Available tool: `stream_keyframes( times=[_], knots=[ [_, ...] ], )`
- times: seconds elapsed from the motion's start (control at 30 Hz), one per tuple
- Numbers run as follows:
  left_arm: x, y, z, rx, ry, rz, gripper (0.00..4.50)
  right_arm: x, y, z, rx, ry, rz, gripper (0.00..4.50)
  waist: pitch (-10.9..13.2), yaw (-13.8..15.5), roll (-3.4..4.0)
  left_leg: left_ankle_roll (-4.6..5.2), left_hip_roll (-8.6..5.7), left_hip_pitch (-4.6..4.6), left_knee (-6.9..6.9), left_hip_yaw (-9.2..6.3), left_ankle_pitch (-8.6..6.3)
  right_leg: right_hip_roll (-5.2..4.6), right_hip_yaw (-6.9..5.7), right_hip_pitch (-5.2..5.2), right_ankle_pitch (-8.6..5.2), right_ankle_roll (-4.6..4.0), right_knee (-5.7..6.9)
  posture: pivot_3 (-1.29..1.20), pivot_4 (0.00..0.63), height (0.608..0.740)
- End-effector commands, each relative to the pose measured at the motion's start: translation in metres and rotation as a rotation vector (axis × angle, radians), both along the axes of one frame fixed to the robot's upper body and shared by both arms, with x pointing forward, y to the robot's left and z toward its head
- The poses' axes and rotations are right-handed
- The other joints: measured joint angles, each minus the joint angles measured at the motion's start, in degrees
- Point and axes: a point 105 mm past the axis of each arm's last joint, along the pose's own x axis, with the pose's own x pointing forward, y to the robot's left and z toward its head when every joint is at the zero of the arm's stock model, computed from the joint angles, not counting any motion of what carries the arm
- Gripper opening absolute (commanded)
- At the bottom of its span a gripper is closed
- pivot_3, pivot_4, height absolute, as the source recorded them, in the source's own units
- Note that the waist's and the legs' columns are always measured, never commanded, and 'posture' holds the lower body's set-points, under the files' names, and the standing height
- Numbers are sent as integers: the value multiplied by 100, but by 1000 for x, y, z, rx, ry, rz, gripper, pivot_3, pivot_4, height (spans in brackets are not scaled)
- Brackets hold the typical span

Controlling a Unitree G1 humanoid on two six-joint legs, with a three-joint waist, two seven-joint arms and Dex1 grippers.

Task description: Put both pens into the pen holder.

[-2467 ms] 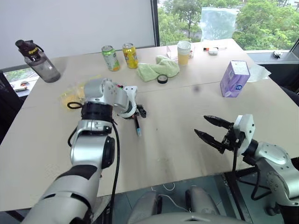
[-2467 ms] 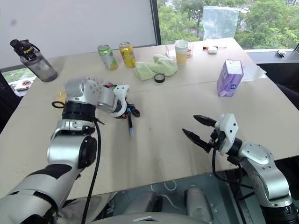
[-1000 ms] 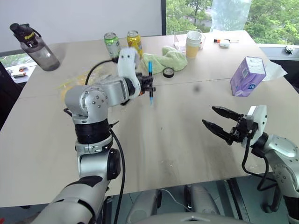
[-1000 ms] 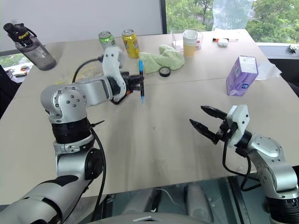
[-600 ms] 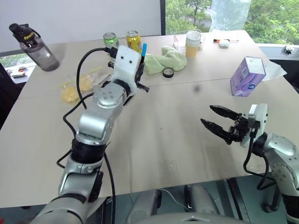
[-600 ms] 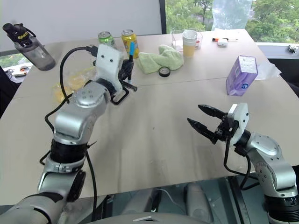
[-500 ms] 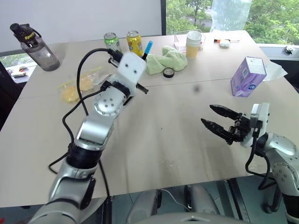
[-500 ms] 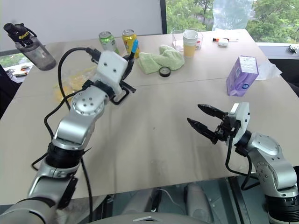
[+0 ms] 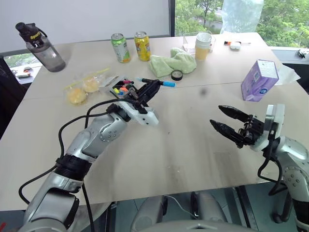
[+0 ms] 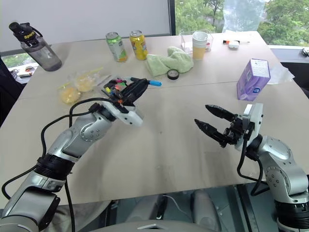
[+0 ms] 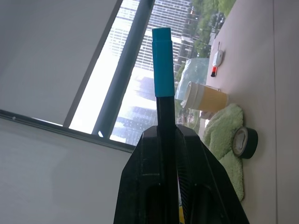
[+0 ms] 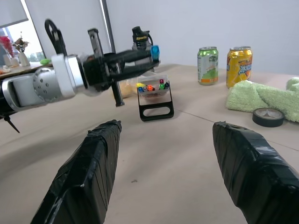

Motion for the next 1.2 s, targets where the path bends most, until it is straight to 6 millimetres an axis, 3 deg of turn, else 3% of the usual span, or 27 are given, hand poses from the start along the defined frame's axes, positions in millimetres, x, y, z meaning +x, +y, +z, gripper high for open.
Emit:
stream_keyframes(
  times=[0.03,0.4,0.63,1.2],
  knots=[
    [0,12,2,-8,-52,2,147,-5,0,7,9,-35,10,3357,0,-9,0,0,0,0,0,-1,0,0,0,0,0,0,0,0,150,740],
    [16,51,-3,-20,-60,122,147,-7,-1,3,4,-31,15,3357,0,-10,1,2,-2,2,26,6,-1,0,-17,-1,0,0,31,0,150,740],
    [18,55,-6,-39,-47,126,147,-7,-2,2,0,-31,18,3357,0,-11,1,6,-3,2,59,9,-5,0,-15,-1,0,1,63,0,150,740],
    [46,67,-3,-95,1,201,147,-7,1,3,-3,-35,11,3357,-1,-19,0,10,-6,0,77,13,-7,0,-16,-1,0,1,75,0,150,740]
  ],
)
